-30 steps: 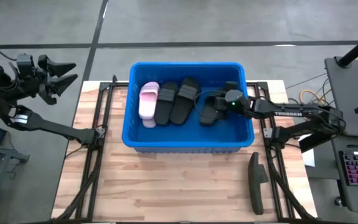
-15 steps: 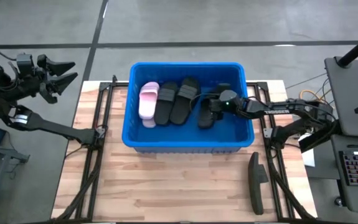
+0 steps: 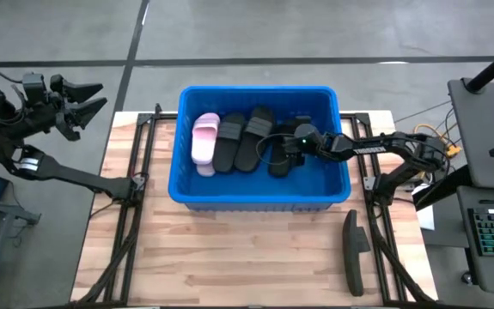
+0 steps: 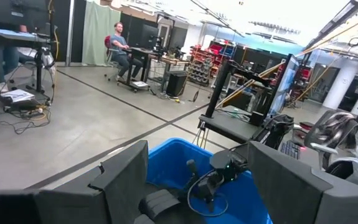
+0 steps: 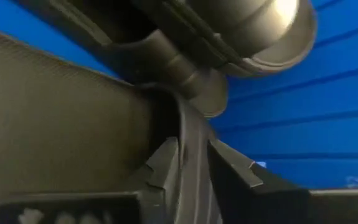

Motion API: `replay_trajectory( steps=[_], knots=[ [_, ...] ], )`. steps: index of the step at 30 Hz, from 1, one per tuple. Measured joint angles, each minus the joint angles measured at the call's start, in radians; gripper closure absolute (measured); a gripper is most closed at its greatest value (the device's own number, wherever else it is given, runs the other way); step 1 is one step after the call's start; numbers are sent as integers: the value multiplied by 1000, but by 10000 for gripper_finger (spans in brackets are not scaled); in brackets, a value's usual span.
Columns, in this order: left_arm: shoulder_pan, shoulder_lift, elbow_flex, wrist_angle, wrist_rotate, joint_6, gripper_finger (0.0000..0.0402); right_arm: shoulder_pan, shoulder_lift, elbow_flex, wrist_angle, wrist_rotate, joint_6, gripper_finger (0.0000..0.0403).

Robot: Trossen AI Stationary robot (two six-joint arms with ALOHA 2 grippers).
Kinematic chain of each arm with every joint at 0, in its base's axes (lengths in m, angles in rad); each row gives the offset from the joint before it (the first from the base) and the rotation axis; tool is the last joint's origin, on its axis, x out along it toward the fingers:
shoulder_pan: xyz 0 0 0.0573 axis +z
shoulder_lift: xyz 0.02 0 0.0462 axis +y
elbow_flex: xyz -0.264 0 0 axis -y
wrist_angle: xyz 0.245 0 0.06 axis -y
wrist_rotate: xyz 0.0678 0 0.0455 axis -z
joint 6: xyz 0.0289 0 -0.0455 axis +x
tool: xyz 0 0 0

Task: Pick and place slides into bin
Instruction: Put the left black slipper into the blue bin, then put the black slipper into the blue bin

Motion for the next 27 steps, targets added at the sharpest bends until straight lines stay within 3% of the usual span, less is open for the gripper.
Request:
replay_trajectory(
  steps=[6, 15, 22, 27],
  knots=[
    [0, 0, 0, 0, 0, 0, 142, -2, -14, 101, -225, -57, 54, 278],
    [0, 0, 0, 0, -44, 1, 142, -2, -15, 351, -639, -69, 293, 205],
    [0, 0, 0, -1, -51, 4, 142, 22, -18, 610, -816, -80, 537, 199],
    [0, 0, -9, -2, -51, 4, 142, 89, -43, 819, -935, -234, 785, 210]
  ],
)
